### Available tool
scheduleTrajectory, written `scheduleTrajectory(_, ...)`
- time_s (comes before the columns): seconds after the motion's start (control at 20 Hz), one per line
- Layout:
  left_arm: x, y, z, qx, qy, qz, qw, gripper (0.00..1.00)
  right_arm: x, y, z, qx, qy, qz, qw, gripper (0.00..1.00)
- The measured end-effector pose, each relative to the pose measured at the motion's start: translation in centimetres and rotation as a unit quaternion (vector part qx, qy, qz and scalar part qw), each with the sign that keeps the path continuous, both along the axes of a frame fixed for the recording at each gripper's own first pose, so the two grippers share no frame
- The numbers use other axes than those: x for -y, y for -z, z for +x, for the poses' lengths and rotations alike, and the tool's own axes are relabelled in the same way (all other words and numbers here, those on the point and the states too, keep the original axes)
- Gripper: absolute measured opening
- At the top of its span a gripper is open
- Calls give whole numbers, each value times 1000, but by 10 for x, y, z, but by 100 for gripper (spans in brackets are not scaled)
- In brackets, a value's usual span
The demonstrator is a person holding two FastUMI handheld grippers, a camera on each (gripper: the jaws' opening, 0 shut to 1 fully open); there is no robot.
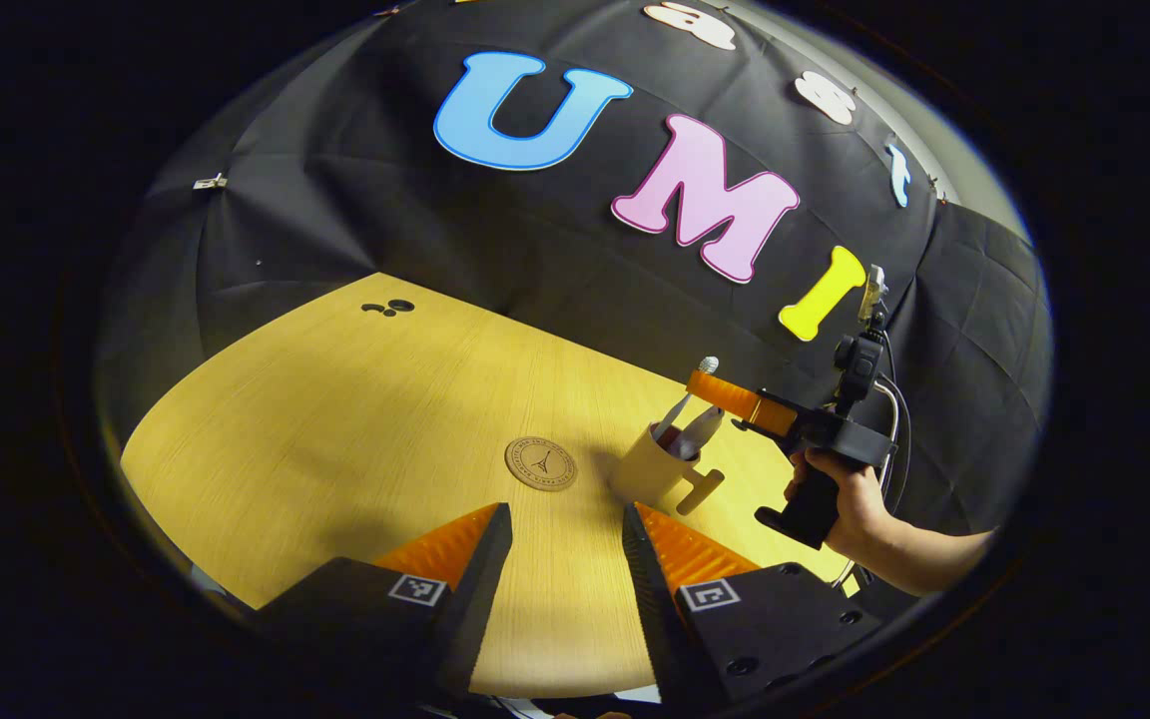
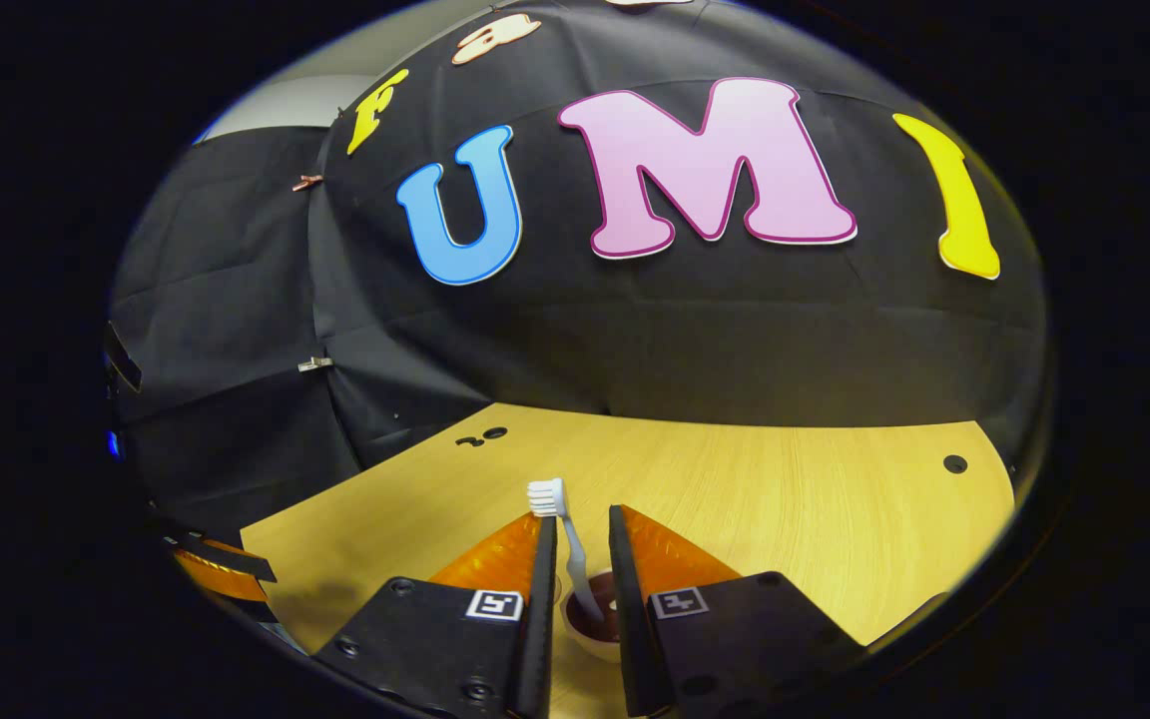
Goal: Put the toothbrush and toothpaste on the desktop into the cup, then pick up the cup and place it on the coaster on the desktop.
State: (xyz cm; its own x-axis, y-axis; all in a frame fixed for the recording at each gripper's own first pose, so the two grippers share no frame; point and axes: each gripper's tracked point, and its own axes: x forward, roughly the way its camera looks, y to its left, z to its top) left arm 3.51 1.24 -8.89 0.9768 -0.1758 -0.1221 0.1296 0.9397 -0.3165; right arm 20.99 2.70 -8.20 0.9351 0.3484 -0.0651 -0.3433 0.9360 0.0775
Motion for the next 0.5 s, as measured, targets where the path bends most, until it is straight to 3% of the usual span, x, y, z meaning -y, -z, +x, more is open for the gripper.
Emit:
scheduleTrajectory(0.25,-1,-8,-6,6,2,5,1000,70,7,6,-22,-17,13,-67,998,26)
scheduleTrajectory(0.3,-1,-8,-6,5,2,4,1000,70,7,7,-25,-21,11,-75,997,30)
scheduleTrajectory(0.5,-2,-9,-11,5,1,-1,1000,70,9,8,-39,-43,5,-81,996,27)
